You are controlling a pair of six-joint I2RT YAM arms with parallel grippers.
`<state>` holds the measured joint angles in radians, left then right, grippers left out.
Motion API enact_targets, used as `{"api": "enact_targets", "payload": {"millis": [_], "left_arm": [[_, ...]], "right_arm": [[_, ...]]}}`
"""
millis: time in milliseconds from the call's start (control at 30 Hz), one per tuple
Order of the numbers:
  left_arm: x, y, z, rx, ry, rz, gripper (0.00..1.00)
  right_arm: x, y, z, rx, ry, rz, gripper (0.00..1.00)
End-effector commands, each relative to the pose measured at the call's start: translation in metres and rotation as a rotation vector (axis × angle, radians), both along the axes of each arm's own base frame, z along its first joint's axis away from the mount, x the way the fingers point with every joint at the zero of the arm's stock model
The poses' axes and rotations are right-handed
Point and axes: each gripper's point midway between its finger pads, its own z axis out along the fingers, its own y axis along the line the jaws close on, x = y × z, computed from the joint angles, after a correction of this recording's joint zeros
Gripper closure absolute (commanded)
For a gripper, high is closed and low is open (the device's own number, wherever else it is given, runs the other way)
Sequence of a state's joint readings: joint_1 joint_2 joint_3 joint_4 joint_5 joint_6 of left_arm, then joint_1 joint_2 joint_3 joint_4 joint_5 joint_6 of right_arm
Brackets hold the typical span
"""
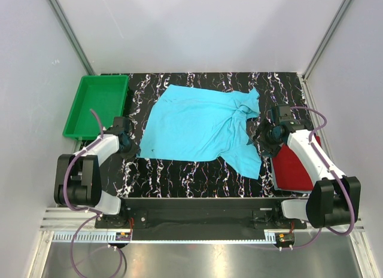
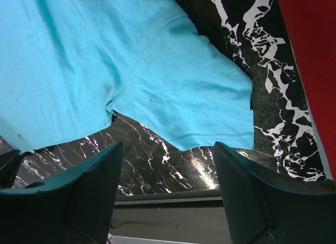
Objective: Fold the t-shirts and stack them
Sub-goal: Flatten the tshirt out
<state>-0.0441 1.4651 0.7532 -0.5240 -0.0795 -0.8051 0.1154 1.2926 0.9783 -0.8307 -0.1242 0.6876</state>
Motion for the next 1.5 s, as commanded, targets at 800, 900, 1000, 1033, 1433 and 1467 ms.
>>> {"api": "enact_targets", "payload": {"millis": [800,900,1000,1033,1433,1467], "left_arm": [[0.024,0.008,0.002,0.148,0.018,-0.184,1.00],[0.025,0.016,0.024,0.191,-0.019,-0.215,1.00],[0.019,0.020,0.044,0.223,-0.065,-0.240,1.00],[0.015,0.021,0.045,0.225,-0.070,-0.247,1.00],[0.009,0.018,0.075,0.236,-0.183,-0.325,1.00],[0.010,0.019,0.076,0.242,-0.186,-0.335,1.00]], "right_arm": [[0.006,0.003,-0.021,0.044,0.071,-0.022,0.23],[0.004,0.005,-0.028,0.060,0.104,-0.008,0.23],[0.000,0.012,-0.040,0.095,0.162,0.026,0.27],[0.000,0.014,-0.047,0.099,0.190,0.040,0.28],[0.051,0.065,-0.080,0.064,0.197,0.169,0.60],[0.055,0.073,-0.083,0.058,0.195,0.190,0.60]]}}
